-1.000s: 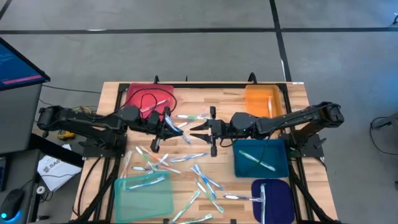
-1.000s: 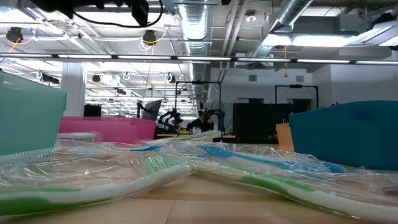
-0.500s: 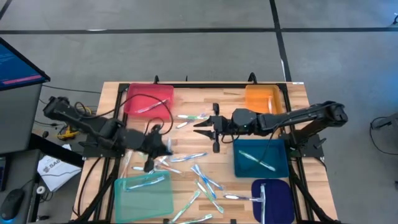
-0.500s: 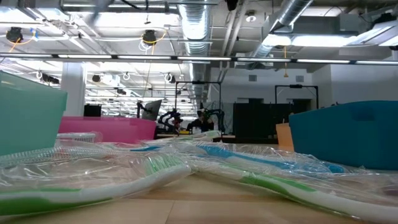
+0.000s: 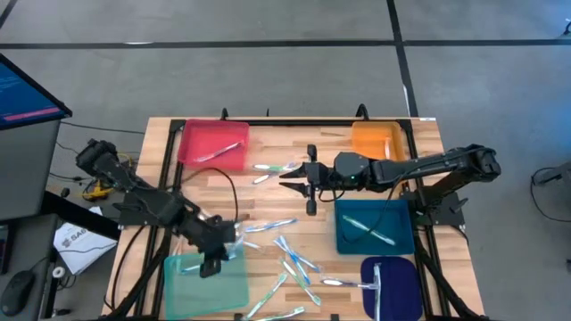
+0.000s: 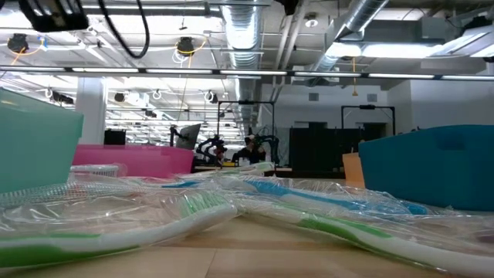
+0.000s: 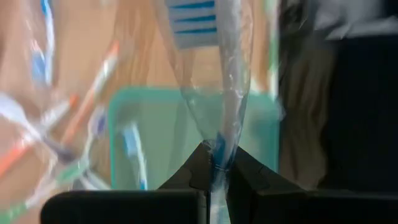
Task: Pick & Place Toothbrushes
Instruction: Put the blue toothbrush into the green bin
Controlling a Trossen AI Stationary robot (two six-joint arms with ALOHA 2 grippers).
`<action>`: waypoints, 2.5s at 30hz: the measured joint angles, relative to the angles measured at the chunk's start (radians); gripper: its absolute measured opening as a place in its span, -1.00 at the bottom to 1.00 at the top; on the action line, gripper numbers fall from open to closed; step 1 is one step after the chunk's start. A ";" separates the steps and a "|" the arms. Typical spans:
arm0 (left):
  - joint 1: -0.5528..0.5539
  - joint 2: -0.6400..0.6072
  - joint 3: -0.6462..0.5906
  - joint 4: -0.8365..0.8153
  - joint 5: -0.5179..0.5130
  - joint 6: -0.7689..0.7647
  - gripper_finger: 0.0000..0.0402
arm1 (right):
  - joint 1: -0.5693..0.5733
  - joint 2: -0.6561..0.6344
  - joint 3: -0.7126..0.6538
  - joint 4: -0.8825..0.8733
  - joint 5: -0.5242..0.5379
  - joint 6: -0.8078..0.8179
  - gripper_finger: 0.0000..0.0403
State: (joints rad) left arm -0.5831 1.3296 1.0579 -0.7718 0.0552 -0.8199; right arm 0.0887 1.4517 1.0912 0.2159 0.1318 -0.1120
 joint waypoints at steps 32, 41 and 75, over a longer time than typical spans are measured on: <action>-0.108 0.179 -0.193 0.106 0.242 -0.060 -0.94 | 0.002 0.000 0.000 -0.025 0.000 0.000 -0.64; -0.079 0.179 -0.273 0.192 0.237 -0.101 -0.91 | 0.002 0.000 0.000 -0.029 0.000 0.016 -0.64; -0.072 0.118 -0.286 0.254 0.223 -0.157 0.08 | 0.001 -0.006 0.000 -0.052 0.000 0.034 -0.64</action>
State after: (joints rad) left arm -0.6548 1.4481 0.7719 -0.5174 0.2779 -0.9766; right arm 0.0898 1.4454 1.0912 0.1640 0.1314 -0.0784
